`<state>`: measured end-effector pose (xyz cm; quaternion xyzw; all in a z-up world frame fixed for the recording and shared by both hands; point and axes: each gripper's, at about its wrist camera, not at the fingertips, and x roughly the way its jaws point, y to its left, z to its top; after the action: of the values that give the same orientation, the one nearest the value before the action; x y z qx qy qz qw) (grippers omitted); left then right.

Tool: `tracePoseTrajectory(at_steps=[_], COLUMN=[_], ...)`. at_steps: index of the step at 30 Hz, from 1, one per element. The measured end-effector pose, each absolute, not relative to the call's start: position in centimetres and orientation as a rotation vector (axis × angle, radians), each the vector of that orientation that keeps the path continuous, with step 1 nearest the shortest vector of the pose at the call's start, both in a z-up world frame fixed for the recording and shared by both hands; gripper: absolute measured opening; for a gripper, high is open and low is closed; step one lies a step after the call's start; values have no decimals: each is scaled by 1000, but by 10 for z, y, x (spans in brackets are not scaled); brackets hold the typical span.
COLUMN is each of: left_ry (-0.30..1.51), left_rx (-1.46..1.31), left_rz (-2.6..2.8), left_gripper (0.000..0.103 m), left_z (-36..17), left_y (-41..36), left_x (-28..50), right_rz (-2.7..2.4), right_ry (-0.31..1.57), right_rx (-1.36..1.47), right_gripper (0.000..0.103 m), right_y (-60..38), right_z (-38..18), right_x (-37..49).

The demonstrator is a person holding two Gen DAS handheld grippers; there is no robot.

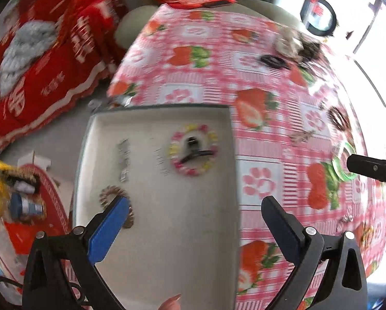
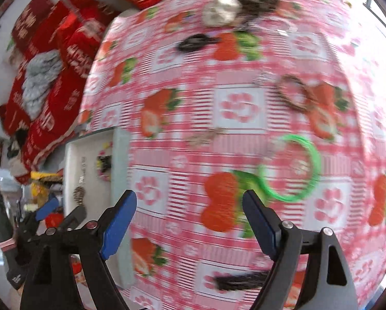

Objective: Organize jewelry
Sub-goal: 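Move both tools back toward the green bangle on the tablecloth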

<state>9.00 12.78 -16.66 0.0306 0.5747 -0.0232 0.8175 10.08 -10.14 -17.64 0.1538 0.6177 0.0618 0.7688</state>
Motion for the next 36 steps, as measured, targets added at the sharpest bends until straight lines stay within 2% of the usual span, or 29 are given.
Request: tracePoseTrajectory(at_steps=[14,32,34,36], left_ry=[1266,1265,1276,1283], left_rx=[144,240,248,248], left_rz=[-192,-198,-195,-192], left_gripper=[103,103,95,95], left_z=[-178,-217,-223,-227], left_y=[25,-30,-33,-35], left_x=[114,164,170,174], right_rz=[-78,-126,-118,-112], right_ry=[1401,1434,1434,1432], right_rx=[390,309,292,273], right_gripper=[86,86,86,85], right_y=[-188,-219,-219,-217], right_z=[-196,-217,-219,-221], right_x=[72,97,102,107])
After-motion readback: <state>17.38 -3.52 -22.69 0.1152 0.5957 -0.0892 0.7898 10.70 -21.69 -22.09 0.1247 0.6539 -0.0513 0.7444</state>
